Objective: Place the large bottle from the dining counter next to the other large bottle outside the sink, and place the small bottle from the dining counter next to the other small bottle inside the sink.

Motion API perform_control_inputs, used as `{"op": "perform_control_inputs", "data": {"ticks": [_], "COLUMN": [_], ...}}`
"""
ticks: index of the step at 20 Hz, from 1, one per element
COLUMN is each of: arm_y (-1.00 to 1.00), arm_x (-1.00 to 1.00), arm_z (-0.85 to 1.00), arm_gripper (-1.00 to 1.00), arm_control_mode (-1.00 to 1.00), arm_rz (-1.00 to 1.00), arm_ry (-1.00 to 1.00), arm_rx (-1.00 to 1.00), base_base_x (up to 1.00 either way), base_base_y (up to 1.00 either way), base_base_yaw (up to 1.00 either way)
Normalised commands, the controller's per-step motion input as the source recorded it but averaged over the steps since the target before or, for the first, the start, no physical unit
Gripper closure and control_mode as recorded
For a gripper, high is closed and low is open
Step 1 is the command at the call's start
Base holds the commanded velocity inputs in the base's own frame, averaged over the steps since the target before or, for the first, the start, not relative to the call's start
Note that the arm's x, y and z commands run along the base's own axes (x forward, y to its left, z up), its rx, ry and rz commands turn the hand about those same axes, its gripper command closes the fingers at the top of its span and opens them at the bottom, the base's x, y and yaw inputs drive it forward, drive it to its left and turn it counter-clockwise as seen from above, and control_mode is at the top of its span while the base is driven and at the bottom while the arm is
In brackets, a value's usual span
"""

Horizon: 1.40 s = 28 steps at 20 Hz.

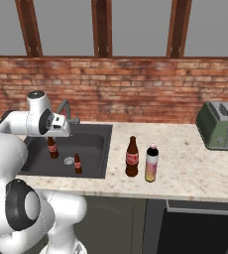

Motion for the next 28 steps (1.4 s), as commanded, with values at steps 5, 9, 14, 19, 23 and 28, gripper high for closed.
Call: {"op": "perform_control_inputs", "data": {"ticks": [5,9,14,19,23,28], "arm_y": [0.08,0.04,0.16,0.24,0.27,0.24], "arm_x": [0.01,0.02,0.32,0.18,0.24,0.19], "arm_z": [-0.28,-0.19,-0.33,-0.19,-0.22,-0.21], "arm_gripper": [1.0,1.0,1.0,1.0,1.0,1.0], "arm_control_mode": [-1.0,-1.0,-1.0,-1.0,-1.0,-1.0], "arm_rz": [-0.01,0.0,-0.01,-0.02,-0.02,-0.02], "arm_ry": [0.0,0.0,0.0,0.0,0.0,0.0], "arm_rx": [0.0,0.0,0.0,0.0,0.0,0.0], "base_base_x": [0.0,0.0,0.0,0.0,0.0,0.0], "base_base_y": [0.0,0.0,0.0,0.0,0.0,0.0], "base_base_yaw": [0.0,0.0,0.0,0.0,0.0,0.0]}}
